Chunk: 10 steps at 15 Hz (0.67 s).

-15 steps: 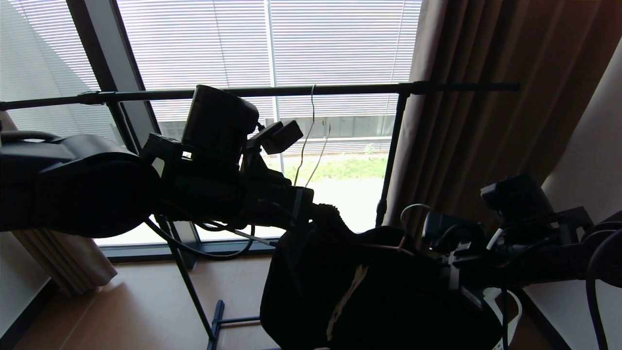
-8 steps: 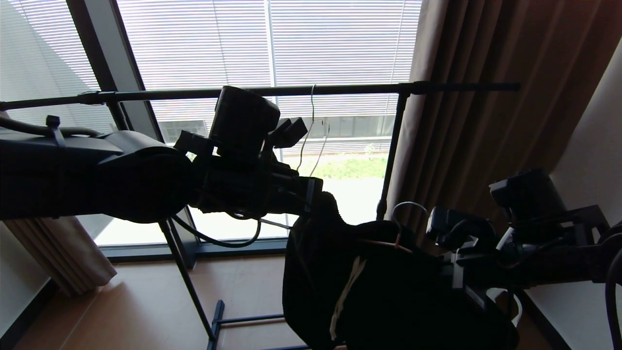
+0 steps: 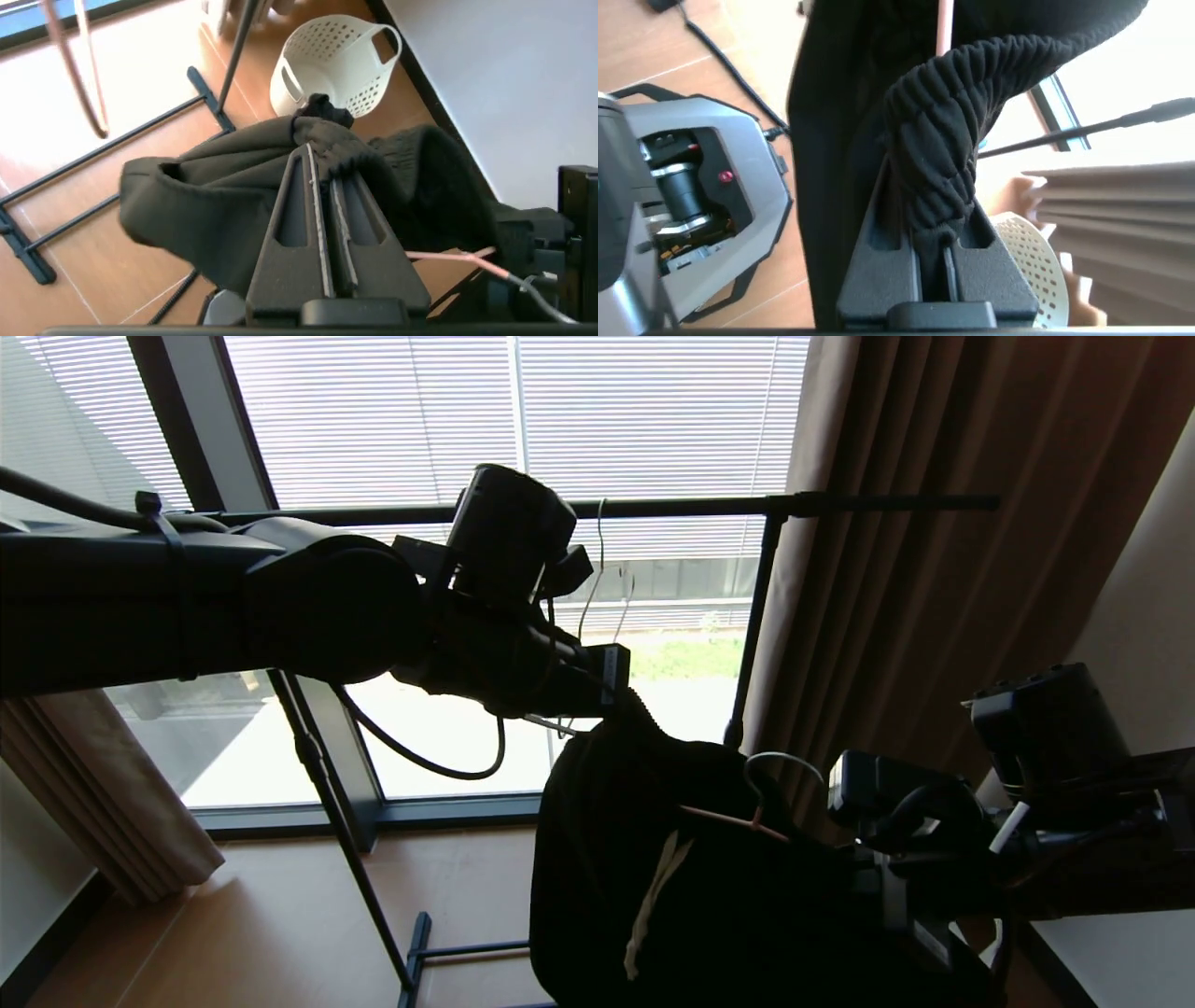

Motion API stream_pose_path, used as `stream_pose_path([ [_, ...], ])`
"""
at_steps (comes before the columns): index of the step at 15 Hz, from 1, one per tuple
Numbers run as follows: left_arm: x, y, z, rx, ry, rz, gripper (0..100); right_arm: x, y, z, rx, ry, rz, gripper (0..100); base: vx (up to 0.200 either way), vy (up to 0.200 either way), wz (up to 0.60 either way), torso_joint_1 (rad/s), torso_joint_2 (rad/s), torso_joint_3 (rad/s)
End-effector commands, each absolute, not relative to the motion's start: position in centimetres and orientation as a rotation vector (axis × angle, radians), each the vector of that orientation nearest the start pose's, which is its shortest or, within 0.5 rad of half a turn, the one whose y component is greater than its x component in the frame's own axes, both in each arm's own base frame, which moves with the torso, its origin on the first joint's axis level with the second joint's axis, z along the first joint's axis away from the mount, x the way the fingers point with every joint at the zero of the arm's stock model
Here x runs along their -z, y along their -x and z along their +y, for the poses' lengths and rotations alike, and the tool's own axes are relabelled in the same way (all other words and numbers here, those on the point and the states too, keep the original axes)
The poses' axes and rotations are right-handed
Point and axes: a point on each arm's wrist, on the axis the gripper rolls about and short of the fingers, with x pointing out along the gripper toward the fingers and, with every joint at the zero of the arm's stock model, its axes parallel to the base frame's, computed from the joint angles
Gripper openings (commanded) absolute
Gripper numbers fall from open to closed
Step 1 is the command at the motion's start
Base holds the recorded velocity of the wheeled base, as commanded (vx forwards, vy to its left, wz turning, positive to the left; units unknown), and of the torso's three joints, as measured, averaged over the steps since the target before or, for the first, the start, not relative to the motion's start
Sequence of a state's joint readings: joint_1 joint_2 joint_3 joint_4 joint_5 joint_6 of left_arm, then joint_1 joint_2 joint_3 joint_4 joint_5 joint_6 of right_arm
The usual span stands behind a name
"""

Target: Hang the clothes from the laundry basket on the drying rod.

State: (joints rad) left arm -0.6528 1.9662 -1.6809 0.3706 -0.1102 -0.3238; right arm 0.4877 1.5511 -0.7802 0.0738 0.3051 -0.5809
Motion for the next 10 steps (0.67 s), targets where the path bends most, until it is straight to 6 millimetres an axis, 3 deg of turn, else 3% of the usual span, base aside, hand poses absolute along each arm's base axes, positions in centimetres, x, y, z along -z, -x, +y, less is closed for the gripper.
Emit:
stream_pose_path([
  [1, -23.6, -30.2, -24.7, 0.644, 0.106, 0.762, 0, -15.9, -20.0, 12.5, -1.007, 0.598, 0.608, 0, 0.0, 0.0, 0.0, 0.0, 0.0, 0.0],
  [5, -23.9, -27.8, -26.0, 0.72, 0.021, 0.782, 0, -16.0, -20.5, 12.8, -0.978, 0.544, 0.581, 0, 0.0, 0.0, 0.0, 0.0, 0.0, 0.0],
  [10, -24.6, -26.0, -24.5, 0.748, -0.071, 0.76, 0, -16.3, -21.2, 12.3, -0.94, 0.5, 0.547, 0, 0.0, 0.0, 0.0, 0.0, 0.0, 0.0],
])
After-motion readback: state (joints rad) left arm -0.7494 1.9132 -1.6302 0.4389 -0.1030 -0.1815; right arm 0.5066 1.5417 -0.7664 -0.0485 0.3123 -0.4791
